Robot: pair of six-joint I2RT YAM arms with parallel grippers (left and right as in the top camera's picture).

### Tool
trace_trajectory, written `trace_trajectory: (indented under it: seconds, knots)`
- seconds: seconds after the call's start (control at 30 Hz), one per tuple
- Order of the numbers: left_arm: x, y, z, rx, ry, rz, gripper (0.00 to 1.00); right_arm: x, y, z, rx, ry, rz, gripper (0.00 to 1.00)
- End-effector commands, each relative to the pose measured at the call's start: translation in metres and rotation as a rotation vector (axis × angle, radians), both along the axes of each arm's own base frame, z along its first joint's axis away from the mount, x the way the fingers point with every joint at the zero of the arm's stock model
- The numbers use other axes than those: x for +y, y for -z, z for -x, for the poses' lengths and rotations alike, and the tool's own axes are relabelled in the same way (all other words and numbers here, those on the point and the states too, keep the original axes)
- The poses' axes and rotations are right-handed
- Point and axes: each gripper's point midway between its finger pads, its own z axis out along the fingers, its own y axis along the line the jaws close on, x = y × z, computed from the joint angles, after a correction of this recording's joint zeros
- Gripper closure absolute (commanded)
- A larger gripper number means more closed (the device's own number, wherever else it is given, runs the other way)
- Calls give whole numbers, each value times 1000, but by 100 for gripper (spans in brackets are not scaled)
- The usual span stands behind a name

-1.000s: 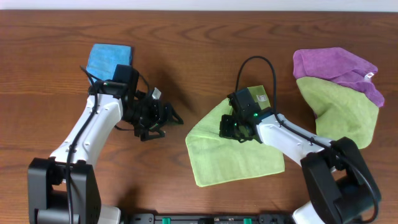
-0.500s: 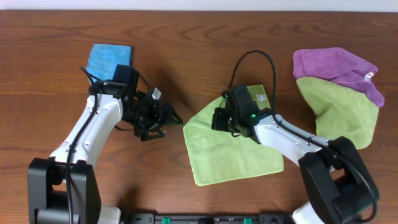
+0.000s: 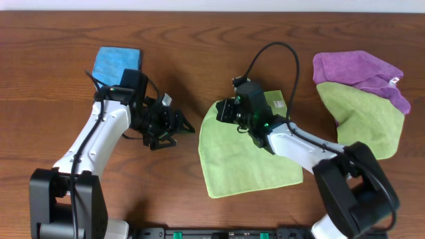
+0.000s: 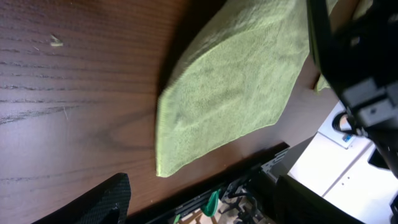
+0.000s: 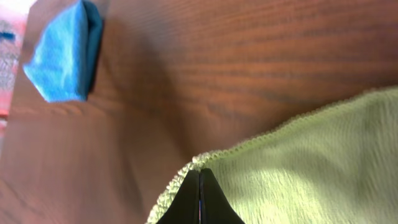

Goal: Fold the cloth

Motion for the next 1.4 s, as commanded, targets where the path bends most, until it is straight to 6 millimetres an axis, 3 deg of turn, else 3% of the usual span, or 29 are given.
trace_trajectory:
  seconds: [0.0, 0.23, 0.53, 0.57, 0.6, 0.63, 0.77, 0.83, 0.9, 1.0, 1.17, 1.3, 1.33, 1.37]
  knots:
    - [2, -1, -2, -17, 12, 3, 25, 2, 19, -6, 19, 53, -4, 99]
    - [1, -3, -4, -31, 17, 4, 24, 22, 38, -36, 4, 68, -47, 99]
    - [1, -3, -4, -32, 17, 4, 24, 66, 20, -67, -61, 25, -86, 98]
    - [1, -3, -4, -32, 17, 4, 24, 68, 17, -69, -69, 21, -85, 93]
    - [2, -3, -4, -32, 17, 4, 24, 70, 15, -70, -81, 14, -79, 79]
    - [2, -3, -4, -32, 17, 4, 24, 71, 12, -71, -94, 5, -75, 58]
    - [2, -3, -4, -37, 21, 4, 24, 71, 9, -73, -97, -3, -82, 39]
    - [3, -3, -5, -37, 16, 4, 23, 71, 8, -71, -95, -26, -80, 23]
    - [5, -3, -6, -36, 9, 4, 23, 66, 9, -69, -72, -33, -70, 1]
    - [10, -4, -7, -35, -7, 4, 22, 47, 6, -67, -28, -23, -34, 1]
    - [18, -8, -4, -31, -18, 6, 18, 13, -19, -50, 42, -65, 29, 1]
    - [24, -9, 0, -7, -29, 5, 11, -16, -45, -15, 108, -136, 108, 1]
    - [25, -9, 1, -3, -30, 4, 2, -22, -53, -7, 104, -160, 133, 1]
    - [25, -9, 2, 1, -30, 5, 5, -27, -63, 2, 98, -178, 156, 1]
